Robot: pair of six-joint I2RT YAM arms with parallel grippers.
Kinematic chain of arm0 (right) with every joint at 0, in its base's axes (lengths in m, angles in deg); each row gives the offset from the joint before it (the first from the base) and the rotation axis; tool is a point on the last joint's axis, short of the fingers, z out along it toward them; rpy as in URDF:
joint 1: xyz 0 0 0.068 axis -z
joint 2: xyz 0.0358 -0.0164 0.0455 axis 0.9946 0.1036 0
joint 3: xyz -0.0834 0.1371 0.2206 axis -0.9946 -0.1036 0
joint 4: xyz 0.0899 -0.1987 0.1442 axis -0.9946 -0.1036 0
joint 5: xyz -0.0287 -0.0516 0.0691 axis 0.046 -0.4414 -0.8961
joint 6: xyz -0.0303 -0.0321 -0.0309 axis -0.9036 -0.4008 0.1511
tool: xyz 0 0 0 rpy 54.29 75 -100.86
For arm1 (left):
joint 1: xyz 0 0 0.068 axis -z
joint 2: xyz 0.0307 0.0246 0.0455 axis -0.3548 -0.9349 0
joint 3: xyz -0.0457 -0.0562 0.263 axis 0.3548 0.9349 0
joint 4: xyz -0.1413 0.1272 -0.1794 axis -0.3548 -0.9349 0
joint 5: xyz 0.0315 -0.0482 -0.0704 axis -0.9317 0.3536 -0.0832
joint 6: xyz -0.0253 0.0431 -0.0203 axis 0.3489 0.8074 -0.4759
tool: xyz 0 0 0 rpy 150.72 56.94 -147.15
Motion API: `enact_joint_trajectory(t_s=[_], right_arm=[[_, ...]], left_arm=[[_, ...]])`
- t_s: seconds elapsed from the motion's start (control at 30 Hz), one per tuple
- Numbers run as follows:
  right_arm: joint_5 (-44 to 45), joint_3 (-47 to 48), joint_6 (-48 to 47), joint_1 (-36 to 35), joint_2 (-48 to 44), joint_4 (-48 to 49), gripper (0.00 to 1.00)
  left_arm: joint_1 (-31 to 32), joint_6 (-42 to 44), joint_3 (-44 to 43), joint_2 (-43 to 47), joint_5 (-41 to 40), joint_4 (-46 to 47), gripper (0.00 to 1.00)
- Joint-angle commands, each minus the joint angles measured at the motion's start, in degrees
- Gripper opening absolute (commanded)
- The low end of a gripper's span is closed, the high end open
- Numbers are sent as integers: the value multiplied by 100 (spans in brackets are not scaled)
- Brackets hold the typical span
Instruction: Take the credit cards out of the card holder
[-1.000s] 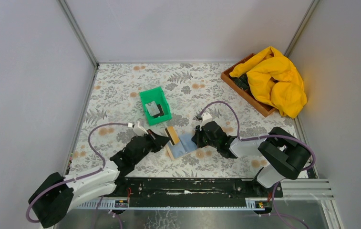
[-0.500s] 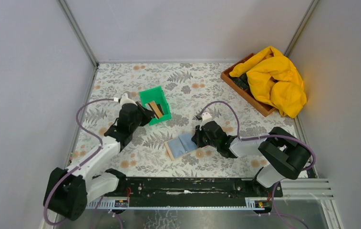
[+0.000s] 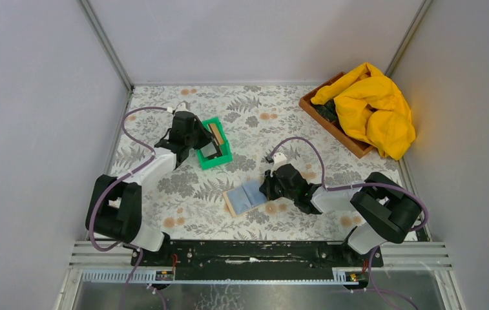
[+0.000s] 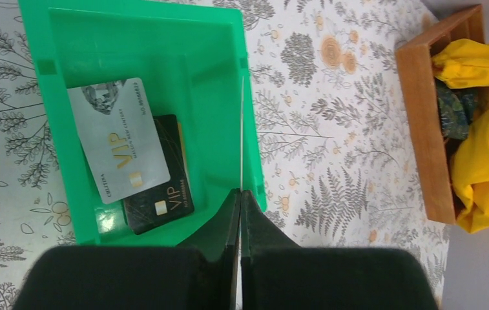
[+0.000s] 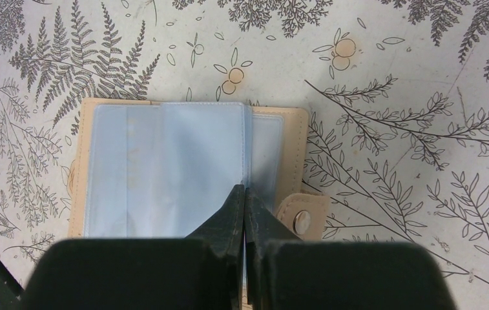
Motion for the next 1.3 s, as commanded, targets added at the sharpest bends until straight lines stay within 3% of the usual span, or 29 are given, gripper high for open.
enact_joint_trajectory(t_s=[0.0,0.87,1.03,1.27], right_arm=[[-121,-27,-13,17,-61,-384,0],[-202,47,-28,15,46,-446,0],[-189,59,-33,15,60,-471,0],[-140,62,-58,15,53,-497,0]], left_arm=[[-114,240,-258,-281,-43,-182,0],[-186,595,-877,-1586,-747,-697,1],[-196,553,-891,-1501,-1053,-834,19],[-194,444,-881,-1256,-1400,-1013,33]])
